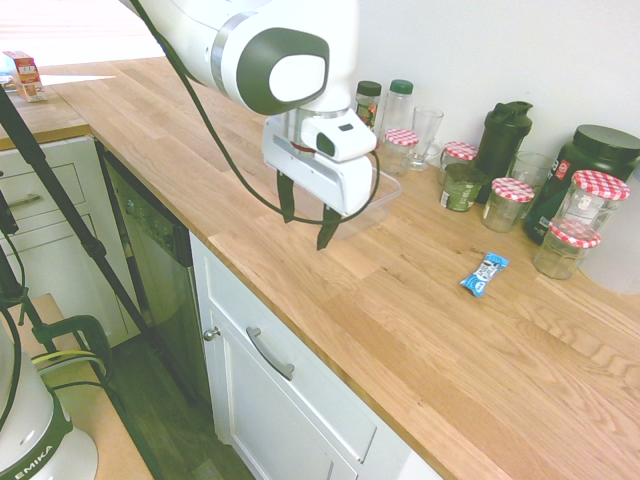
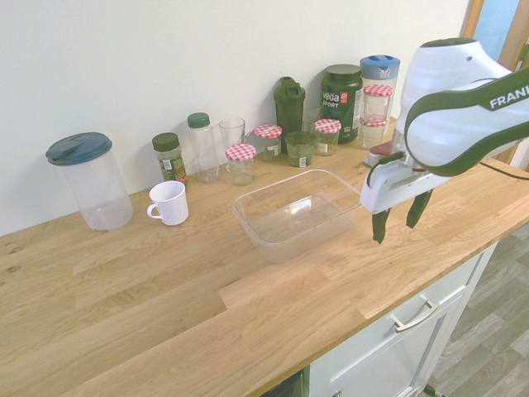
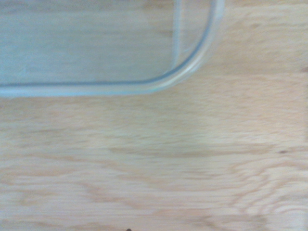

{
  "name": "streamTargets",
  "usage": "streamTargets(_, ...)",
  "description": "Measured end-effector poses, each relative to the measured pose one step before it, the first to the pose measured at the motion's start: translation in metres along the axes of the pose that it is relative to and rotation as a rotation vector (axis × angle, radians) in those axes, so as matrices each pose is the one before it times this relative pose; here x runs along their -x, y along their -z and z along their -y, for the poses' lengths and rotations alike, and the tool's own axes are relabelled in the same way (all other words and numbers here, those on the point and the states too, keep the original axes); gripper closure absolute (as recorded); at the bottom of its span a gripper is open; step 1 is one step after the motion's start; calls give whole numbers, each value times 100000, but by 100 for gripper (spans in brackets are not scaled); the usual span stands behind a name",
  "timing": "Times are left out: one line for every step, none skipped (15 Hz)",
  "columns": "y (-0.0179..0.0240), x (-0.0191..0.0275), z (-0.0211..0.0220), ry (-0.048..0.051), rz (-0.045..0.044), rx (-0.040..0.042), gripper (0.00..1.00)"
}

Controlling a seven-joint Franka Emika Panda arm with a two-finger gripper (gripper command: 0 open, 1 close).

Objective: Put the protein bar into the container

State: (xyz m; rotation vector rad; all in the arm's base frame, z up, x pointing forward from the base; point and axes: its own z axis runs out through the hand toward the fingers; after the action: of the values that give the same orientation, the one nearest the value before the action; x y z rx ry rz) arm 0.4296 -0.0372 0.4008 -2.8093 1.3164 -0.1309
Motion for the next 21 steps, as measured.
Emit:
streamTargets(948,-1335,-782,-513,-1100,-1399,0)
streamTargets(910,-1361,-737,-135,-992,-1186,0)
streamTargets(859,-1517,-877,-237,-875,-1037,0)
streamTargets(809,-1551,-826,-516,-1147,-1033,0)
streamTargets(729,-1413,-624,-314,-931,-642,0)
streamTargets(712,-1380,-393,434,-648,-446,0)
streamTargets(584,-1309,19,1153,-746,-483,0)
streamTargets(340,-1129,335,951,-748,-253,0)
streamTargets(139,-1016,498,610,-748,-136,0)
streamTargets(9,-965,588,133,-821,-87,0)
streamTargets(-119,-919,491,162,-1126,151,0)
streamTargets(-323,-872,300,-179,-815,206,0)
streamTargets(-468,-872,44,72,-861,505,0)
streamTargets(-582,-883,-244,531,-1002,532,0)
streamTargets(-689,-843,-436,770,-743,462,0)
streamTargets(-798,-714,-532,857,-565,447,0)
streamTargets(-814,-599,-479,1686,-256,523,0)
streamTargets(-729,-438,-235,2245,250,469,0)
streamTargets(-440,-486,-26,1764,-97,163,0)
streamTargets(-222,-592,91,941,-495,-2,0)
streamTargets(-179,-554,193,332,-406,116,0)
